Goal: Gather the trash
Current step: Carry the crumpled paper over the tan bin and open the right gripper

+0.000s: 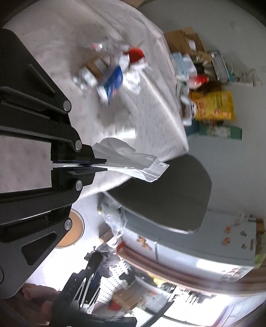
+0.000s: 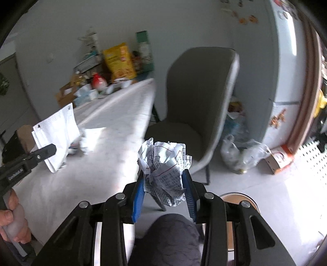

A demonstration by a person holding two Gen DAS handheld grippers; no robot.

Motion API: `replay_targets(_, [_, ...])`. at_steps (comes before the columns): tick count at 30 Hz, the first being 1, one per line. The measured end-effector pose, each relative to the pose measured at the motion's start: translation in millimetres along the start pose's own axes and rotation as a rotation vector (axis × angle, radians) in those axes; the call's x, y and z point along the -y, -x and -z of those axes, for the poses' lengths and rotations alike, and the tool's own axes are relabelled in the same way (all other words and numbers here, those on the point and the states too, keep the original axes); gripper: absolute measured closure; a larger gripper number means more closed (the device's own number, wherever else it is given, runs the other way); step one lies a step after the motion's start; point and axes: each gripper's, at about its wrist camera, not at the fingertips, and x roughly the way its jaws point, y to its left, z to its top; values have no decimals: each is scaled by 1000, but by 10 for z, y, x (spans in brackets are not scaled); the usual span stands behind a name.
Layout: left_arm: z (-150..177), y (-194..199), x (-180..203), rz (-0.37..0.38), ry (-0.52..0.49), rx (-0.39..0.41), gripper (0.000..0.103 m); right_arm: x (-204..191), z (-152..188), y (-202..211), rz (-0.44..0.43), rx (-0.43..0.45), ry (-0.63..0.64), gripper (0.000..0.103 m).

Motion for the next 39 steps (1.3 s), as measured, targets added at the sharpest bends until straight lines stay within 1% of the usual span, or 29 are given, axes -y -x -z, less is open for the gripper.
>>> replay_targets(7, [-69,-334,477,58,-61,-55,100,560,161,-103,68,-24,-96,67])
replay_targets(13, [-85,-629,781,90,-68,-96,100,1020,285,-316,108,-66,-175,67])
replay_targets(16, [-82,-772,927,122,-77,-126,100,1164,315,-424,109,-78,-203,65])
replay_targets(17, [-82,-818,976,129,-86,-135,100,1201,334,-435,111,-77,-216,59])
replay_targets(18, [-86,-860,1026,135,-95,-144,100,1242,352,-437,109,-69,-229,47])
replay_targets(19, [-82,-881,1056,139,-99,-149,100,1268,364,-426,108,-59,-240,41])
replay_targets(20, [-85,-919,1104,147,-106,-158,100,1305,384,-412,112,-46,-251,32])
replay_targets(21, [-88,-949,1148,153,-114,-165,100,1351,409,-393,120,-41,-262,30])
replay_targets(27, [-43,-1142,1462,206,-162,-217,100,1663,487,-279,145,-34,-336,30])
replay_targets(32, [70,-1365,1812,263,-206,-288,100,1986,544,-76,196,-4,-403,27])
replay_targets(39, [246,-1732,2218,321,-244,-396,100,2344,700,93,258,6,-458,27])
